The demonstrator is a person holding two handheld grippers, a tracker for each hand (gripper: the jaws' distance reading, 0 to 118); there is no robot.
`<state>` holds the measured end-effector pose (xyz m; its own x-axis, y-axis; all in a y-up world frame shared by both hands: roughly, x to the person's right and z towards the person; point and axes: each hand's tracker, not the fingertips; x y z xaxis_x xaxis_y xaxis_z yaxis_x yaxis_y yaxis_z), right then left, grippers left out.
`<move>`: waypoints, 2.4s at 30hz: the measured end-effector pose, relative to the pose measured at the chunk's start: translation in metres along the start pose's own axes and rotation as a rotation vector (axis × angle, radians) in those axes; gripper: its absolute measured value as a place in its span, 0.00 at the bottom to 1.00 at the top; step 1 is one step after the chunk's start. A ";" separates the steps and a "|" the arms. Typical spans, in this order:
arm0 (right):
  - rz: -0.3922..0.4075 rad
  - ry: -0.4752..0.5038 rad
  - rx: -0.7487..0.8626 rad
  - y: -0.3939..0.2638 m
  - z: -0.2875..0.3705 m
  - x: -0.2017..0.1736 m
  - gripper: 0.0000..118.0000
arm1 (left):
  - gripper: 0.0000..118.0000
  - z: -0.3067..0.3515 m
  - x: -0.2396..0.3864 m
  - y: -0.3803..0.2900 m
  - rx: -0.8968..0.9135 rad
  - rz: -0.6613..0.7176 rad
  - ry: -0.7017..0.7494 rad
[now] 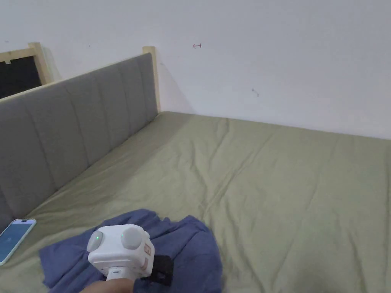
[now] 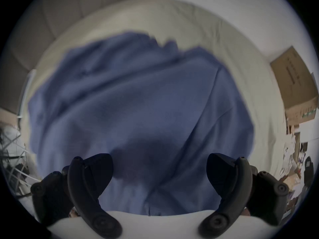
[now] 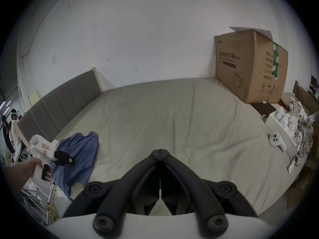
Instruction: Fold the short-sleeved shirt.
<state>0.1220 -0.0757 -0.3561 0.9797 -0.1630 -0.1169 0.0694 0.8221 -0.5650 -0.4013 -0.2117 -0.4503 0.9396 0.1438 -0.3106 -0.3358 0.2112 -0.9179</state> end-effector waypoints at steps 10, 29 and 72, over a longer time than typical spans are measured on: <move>-0.046 0.037 -0.037 -0.002 -0.014 -0.004 0.00 | 0.99 -0.002 0.023 -0.045 0.155 -0.025 0.179; -0.091 0.054 0.047 0.008 0.034 0.027 0.00 | 0.04 0.202 0.012 -0.080 0.682 -0.095 0.040; -0.279 -0.068 0.035 -0.010 0.073 0.113 0.00 | 0.94 0.086 0.332 -0.082 0.199 -0.417 -0.618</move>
<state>0.2457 -0.0624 -0.3045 0.9323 -0.3492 0.0948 0.3430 0.7695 -0.5387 -0.0674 -0.0985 -0.4572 0.8027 0.5158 0.2994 -0.0223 0.5276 -0.8492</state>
